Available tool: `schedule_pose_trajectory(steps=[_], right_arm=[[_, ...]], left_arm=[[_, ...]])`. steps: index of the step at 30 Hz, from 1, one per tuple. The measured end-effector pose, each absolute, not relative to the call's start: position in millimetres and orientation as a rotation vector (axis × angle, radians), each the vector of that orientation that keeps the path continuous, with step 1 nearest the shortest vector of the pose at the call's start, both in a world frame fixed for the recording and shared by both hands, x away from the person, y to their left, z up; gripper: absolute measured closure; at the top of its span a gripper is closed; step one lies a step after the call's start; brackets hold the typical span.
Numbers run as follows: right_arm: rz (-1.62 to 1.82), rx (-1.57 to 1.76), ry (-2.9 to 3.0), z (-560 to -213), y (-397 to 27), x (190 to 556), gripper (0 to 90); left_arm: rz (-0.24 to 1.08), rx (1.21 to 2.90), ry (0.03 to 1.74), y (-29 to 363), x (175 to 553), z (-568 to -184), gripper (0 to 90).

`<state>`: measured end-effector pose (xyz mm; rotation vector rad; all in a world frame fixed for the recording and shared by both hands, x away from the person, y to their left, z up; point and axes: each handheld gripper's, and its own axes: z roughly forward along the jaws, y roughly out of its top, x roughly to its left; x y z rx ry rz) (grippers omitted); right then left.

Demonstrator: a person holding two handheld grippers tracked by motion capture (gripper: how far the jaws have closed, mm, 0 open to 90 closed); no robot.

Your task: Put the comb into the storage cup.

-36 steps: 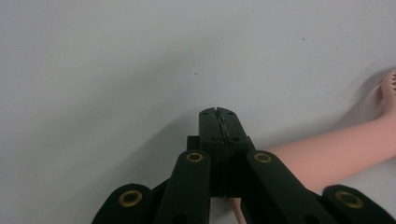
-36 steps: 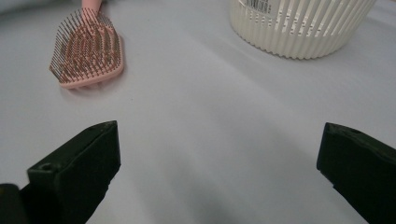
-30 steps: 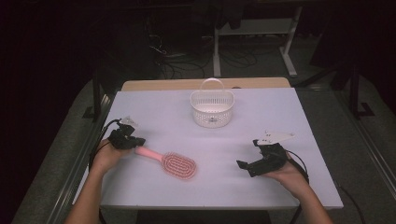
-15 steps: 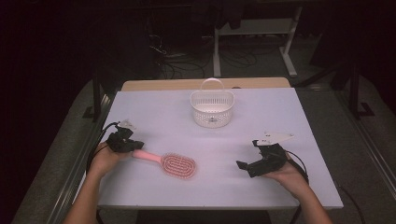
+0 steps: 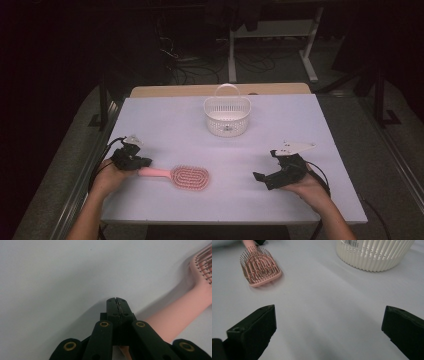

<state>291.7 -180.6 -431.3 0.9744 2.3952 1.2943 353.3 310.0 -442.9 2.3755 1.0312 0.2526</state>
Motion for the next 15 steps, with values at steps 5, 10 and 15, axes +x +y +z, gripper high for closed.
schedule_pose_trajectory(steps=[5,10,15], right_arm=[[1.296,0.98,2.393,-431.3,-181.1,291.5,0.0],[1.294,0.983,2.395,-431.4,-181.1,291.6,0.0],[1.295,0.984,2.392,-431.1,-181.4,291.4,0.0]], left_arm=[[0.243,2.382,1.025,311.3,345.1,-442.7,90.0],[0.241,2.388,1.016,313.4,337.9,-442.6,90.0],[0.233,2.386,1.012,315.9,330.0,-443.0,90.0]])
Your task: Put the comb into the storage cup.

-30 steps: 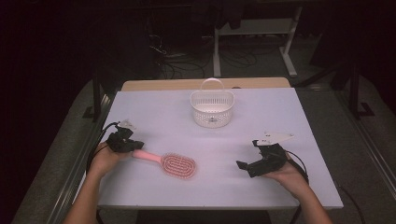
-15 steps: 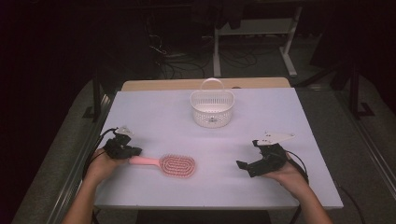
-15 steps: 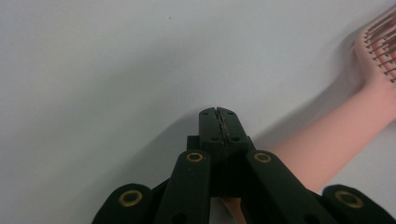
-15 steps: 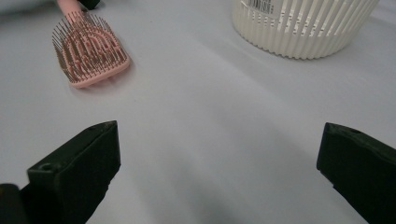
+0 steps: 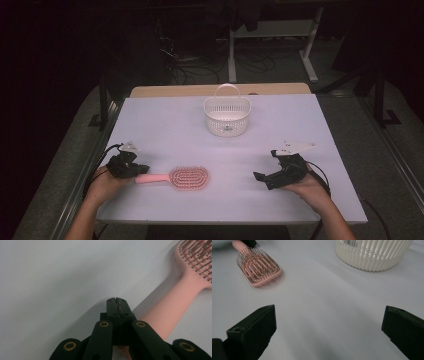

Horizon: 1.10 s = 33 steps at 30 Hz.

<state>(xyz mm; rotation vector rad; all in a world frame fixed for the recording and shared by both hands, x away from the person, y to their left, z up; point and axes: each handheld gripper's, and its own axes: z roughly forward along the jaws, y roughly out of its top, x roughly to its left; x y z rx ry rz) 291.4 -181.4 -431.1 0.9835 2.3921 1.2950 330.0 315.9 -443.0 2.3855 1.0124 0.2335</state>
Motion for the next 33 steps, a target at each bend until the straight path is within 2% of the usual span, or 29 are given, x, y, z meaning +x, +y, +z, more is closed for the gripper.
schedule_pose_trajectory(steps=[33], right_arm=[[1.294,0.982,2.394,-430.5,-180.2,290.3,0.0]], left_arm=[[0.17,2.351,0.993,324.0,283.1,-445.3,90.0]])
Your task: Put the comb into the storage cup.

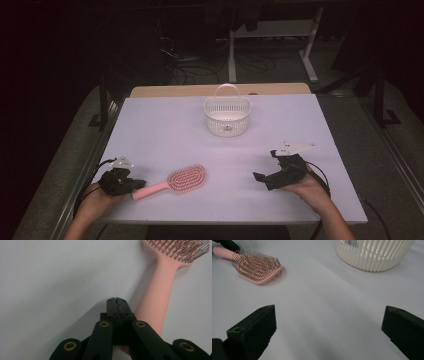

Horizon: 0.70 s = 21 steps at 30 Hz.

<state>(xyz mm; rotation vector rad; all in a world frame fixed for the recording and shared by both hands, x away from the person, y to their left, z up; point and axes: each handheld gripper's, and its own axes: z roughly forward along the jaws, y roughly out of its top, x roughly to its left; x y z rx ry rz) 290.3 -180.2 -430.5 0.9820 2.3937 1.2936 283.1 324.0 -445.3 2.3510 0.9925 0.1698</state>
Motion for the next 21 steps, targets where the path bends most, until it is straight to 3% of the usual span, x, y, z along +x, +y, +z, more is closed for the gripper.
schedule_pose_trajectory(steps=[9,15,21], right_arm=[[1.295,0.978,2.394,-430.6,-179.4,290.4,0.0],[1.295,0.976,2.396,-430.8,-178.6,290.9,0.0],[1.295,0.976,2.4,-431.3,-178.1,291.5,0.0]], left_arm=[[0.194,2.31,0.987,327.7,283.1,-438.9,90.0],[0.21,2.211,0.934,325.1,290.1,-426.1,74.0],[0.218,2.122,0.864,317.7,297.2,-417.1,50.8]])
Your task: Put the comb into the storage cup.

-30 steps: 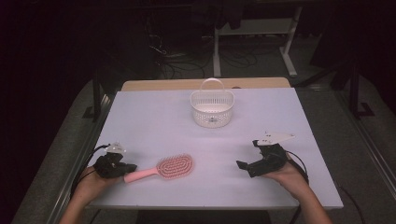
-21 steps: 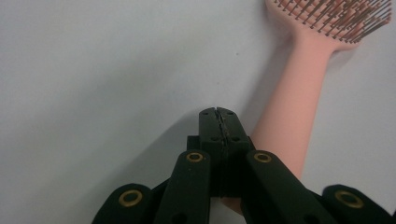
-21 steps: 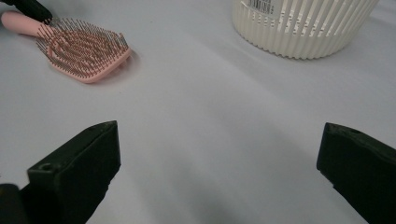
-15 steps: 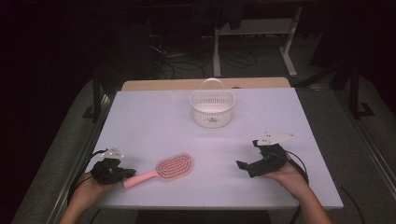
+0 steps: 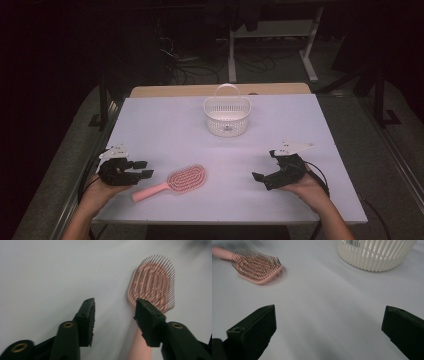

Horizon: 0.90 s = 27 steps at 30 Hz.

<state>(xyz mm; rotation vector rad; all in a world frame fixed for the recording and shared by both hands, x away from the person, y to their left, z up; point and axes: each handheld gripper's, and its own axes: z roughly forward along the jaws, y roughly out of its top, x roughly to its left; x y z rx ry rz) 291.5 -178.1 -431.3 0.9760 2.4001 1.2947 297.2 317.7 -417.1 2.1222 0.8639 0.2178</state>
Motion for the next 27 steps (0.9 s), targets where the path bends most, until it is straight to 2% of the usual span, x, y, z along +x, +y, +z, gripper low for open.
schedule_pose_trajectory(steps=[6,8,18,21,27], right_arm=[[1.298,0.975,2.402,-431.2,-177.5,291.2,0.0],[1.299,0.973,2.404,-431.1,-177.8,291.0,0.0],[1.324,0.967,2.401,-430.2,-178.3,290.6,0.0],[1.327,0.969,2.394,-429.6,-179.8,290.4,0.0],[1.354,0.973,2.369,-428.1,-183.8,291.5,0.0]], left_arm=[[0.199,2.049,0.778,308.4,303.6,-410.2,35.0],[0.192,2.037,0.746,304.4,305.8,-408.1,32.3],[0.189,2.024,0.645,282.4,314.0,-407.2,12.4],[0.192,2.018,0.634,279.8,314.0,-409.4,3.5],[0.192,2.019,0.62,279.7,314.4,-410.9,0.0]])
